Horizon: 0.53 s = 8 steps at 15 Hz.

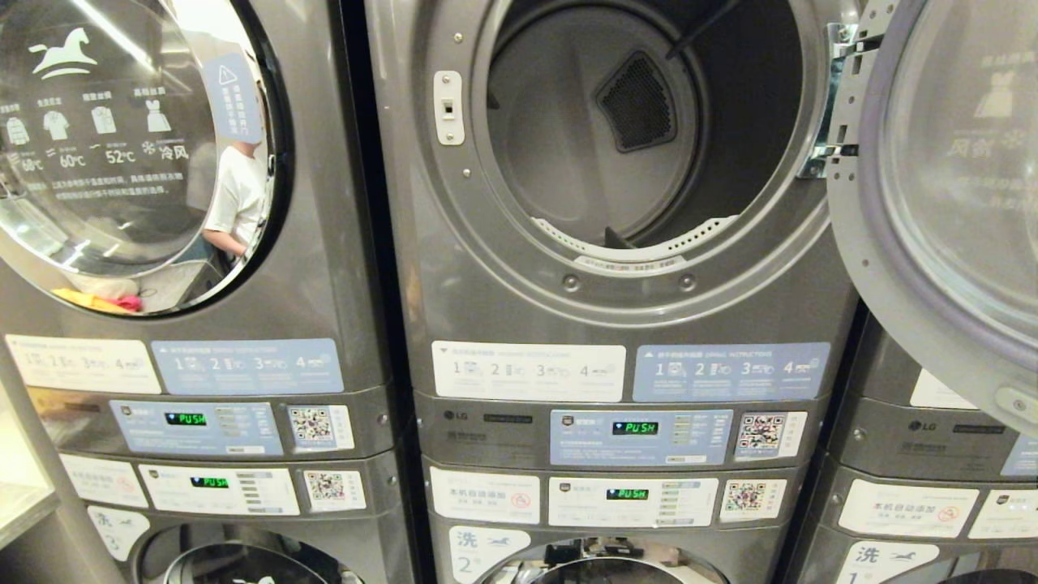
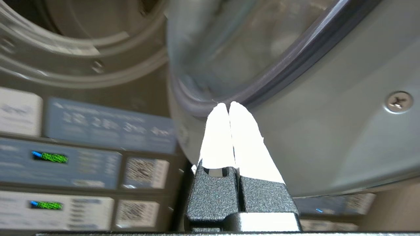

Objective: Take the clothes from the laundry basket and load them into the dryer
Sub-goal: Open the dryer

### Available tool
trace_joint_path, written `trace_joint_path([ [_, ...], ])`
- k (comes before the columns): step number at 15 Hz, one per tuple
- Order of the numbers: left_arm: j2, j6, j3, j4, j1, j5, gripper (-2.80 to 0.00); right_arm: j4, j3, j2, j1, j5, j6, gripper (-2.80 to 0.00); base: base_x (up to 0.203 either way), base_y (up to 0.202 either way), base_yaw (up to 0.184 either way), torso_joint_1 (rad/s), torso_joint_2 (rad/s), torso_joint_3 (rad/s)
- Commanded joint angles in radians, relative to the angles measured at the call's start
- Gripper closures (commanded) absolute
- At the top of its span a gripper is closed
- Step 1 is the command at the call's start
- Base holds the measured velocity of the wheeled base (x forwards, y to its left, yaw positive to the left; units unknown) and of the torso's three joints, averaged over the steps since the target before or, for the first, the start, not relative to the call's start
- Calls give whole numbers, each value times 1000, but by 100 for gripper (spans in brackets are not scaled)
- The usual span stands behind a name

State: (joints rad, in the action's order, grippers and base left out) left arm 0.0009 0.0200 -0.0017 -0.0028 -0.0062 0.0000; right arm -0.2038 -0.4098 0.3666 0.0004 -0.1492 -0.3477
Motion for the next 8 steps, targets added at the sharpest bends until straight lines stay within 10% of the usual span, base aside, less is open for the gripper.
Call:
trace_joint_path([
  [1, -1, 0, 0, 0, 0, 0, 0, -2, -4, 50, -3, -67, -44, 0, 0, 0, 0, 0, 0, 0],
  [8, -1, -17, 0, 0, 0, 0, 0, -2, -15, 109, -8, -324, -83, 0, 0, 0, 0, 0, 0, 0],
])
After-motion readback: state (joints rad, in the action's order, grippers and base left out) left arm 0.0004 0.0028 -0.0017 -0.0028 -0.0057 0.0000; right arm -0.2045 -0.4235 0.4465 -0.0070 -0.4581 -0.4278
